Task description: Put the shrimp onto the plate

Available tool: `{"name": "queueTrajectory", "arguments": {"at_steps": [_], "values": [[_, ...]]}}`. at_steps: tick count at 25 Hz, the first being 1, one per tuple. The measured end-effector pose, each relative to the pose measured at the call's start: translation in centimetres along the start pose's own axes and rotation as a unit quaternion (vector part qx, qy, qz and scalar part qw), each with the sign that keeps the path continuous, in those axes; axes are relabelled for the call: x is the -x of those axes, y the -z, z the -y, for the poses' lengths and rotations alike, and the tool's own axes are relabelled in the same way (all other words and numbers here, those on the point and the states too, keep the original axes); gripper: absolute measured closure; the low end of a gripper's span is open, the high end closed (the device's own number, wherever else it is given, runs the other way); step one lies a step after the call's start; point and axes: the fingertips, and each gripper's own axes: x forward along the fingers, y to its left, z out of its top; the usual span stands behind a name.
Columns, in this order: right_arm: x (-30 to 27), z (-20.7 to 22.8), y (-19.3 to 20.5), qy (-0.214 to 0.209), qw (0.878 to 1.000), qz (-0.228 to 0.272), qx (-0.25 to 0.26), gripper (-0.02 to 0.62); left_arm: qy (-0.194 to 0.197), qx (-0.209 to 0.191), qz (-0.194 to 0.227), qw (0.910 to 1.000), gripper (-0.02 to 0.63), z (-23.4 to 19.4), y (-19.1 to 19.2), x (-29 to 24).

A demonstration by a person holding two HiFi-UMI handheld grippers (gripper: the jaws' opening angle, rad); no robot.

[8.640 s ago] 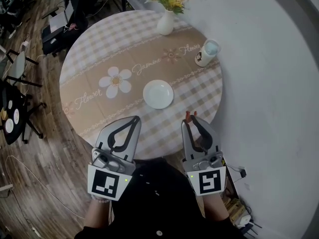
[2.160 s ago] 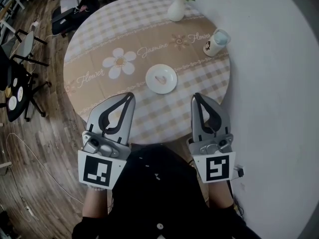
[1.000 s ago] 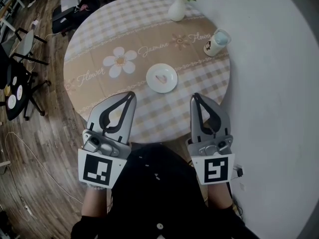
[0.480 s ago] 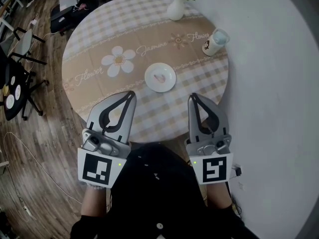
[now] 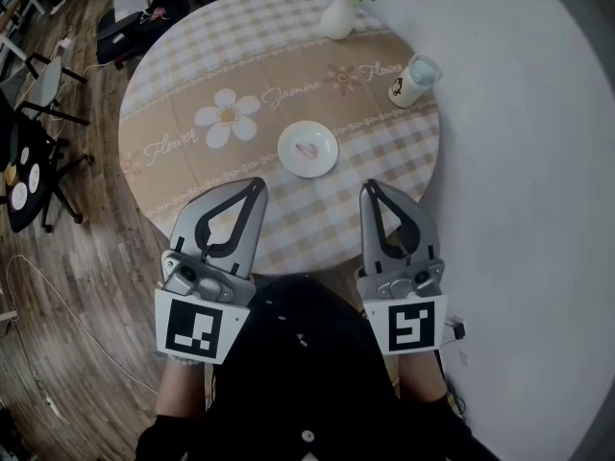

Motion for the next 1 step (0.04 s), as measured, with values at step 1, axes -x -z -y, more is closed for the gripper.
{"name": "queueTrajectory", "arguments": {"at_steps": [1], "values": [[0.03,-0.06,0.06,-0.001,1.0,-0.001,0.001,0.594,0.002,-0.011,0.001,0.9999,0.606,0.18,-0.15,-0.08]]}}
